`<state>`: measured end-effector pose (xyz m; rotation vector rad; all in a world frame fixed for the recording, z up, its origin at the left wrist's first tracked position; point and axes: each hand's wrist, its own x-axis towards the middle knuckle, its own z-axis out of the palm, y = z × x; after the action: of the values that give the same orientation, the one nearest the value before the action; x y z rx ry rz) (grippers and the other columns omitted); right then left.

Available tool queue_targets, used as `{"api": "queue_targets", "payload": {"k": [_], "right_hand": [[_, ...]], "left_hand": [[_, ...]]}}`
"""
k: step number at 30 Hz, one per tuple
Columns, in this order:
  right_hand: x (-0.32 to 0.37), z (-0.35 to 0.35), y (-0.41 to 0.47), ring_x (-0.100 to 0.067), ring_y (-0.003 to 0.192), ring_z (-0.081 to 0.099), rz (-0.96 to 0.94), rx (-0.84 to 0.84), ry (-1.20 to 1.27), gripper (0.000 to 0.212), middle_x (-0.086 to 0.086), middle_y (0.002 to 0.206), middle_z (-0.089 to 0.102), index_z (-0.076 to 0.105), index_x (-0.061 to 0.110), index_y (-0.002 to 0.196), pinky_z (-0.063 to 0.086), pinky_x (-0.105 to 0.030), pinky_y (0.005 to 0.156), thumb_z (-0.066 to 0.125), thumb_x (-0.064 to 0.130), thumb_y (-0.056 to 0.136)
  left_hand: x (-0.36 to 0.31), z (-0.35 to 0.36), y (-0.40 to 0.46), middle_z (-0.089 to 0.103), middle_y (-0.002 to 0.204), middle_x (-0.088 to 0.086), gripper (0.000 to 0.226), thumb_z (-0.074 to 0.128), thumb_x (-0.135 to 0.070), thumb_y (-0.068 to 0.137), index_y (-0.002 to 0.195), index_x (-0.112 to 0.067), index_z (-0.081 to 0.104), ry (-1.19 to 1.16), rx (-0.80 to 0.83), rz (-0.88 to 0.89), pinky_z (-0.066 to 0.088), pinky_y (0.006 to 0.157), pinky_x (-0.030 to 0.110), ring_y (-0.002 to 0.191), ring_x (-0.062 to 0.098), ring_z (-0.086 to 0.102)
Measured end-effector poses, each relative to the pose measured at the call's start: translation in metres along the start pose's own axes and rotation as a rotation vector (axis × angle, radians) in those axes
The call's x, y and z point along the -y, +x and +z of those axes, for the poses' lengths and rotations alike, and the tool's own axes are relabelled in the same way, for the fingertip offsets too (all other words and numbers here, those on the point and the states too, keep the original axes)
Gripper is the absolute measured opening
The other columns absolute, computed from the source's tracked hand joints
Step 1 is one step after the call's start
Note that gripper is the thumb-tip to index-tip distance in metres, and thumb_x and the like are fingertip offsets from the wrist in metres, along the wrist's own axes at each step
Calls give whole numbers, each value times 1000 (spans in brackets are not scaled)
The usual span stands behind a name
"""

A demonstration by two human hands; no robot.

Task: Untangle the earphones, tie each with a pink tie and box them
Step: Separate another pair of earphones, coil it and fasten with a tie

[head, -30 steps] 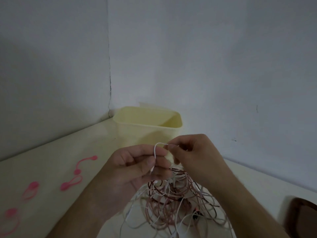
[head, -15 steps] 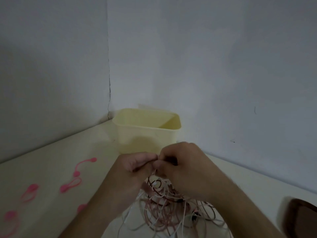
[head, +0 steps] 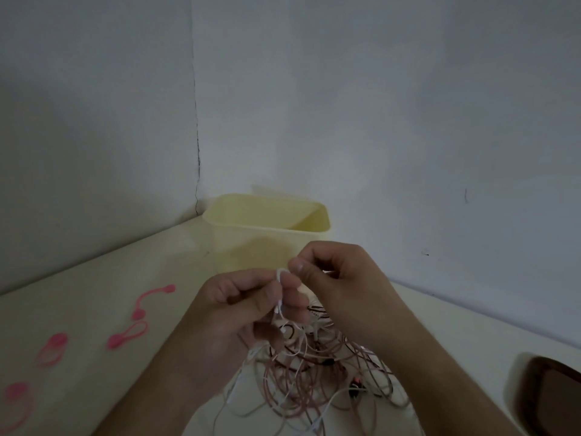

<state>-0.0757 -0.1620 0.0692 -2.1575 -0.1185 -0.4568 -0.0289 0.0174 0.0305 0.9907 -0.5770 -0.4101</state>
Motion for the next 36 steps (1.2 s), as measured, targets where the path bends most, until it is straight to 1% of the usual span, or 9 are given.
{"api": "queue_targets", "payload": {"k": [6, 10, 13, 16, 21, 24, 27, 31, 36], "right_hand": [[7, 12, -3, -2, 50, 48, 53, 233, -257, 28, 22, 54, 55, 68, 23, 81, 35, -15, 52, 56, 18, 106], [11, 12, -5, -8, 58, 50, -28, 281, -397, 24, 8, 63, 54, 62, 19, 77, 40, -23, 55, 60, 22, 101], [12, 2, -4, -4, 58, 54, -3, 196, -376, 22, 14, 63, 60, 67, 23, 78, 42, -21, 55, 66, 27, 99], [9, -8, -2, -3, 55, 55, -7, 82, -280, 21, 18, 62, 64, 71, 24, 77, 42, -18, 54, 71, 26, 98], [1, -8, 0, -6, 57, 51, -30, -27, -133, 21, 9, 64, 61, 71, 24, 77, 45, -23, 56, 71, 27, 98], [-1, -1, 0, -12, 63, 58, -44, 44, -144, 28, 5, 69, 66, 66, 27, 76, 50, -35, 63, 61, 18, 101], [1, 13, -2, -5, 60, 53, -40, 157, -261, 32, 8, 66, 60, 61, 32, 77, 43, -23, 60, 54, 16, 104], [9, 20, -5, -13, 68, 51, -11, 301, -460, 23, 8, 73, 54, 62, 21, 88, 41, -30, 61, 49, 21, 107], [17, 5, -5, -12, 68, 60, -7, 171, -365, 22, 5, 76, 66, 65, 22, 83, 52, -37, 64, 60, 30, 103]], "left_hand": [[-1, 0, 6, 80, 110, 14, 26, 61, -7, 90, 110, -5, 77, 21, -275, 169, 57, 51, 26, 103, 25, 78], [11, -1, 8, 82, 99, -1, 27, 65, -1, 97, 104, -20, 82, 435, -325, 222, 60, 56, 28, 90, 16, 78], [16, -2, 7, 80, 85, 2, 39, 59, 3, 100, 89, -25, 84, 540, -218, 127, 59, 54, 35, 75, 18, 74], [13, -3, 7, 74, 78, 15, 24, 56, 1, 102, 93, -3, 78, 392, -58, -27, 48, 50, 33, 68, 25, 69], [6, -6, 4, 72, 81, 18, 24, 69, -16, 87, 99, 3, 79, 64, 67, -66, 46, 48, 27, 65, 23, 68], [4, -2, 2, 78, 97, 17, 27, 73, -10, 81, 105, -2, 81, -81, -3, 6, 52, 47, 25, 83, 20, 77], [4, 0, 5, 78, 115, 14, 32, 63, -7, 84, 112, -5, 79, -138, -155, 76, 57, 53, 26, 103, 21, 77], [8, -3, 9, 80, 114, 5, 32, 62, -3, 93, 122, -10, 73, 207, -276, 164, 61, 61, 28, 106, 17, 76], [13, -3, 7, 81, 95, 5, 30, 60, -1, 99, 102, -18, 84, 428, -186, 88, 61, 59, 33, 84, 15, 75]]}}
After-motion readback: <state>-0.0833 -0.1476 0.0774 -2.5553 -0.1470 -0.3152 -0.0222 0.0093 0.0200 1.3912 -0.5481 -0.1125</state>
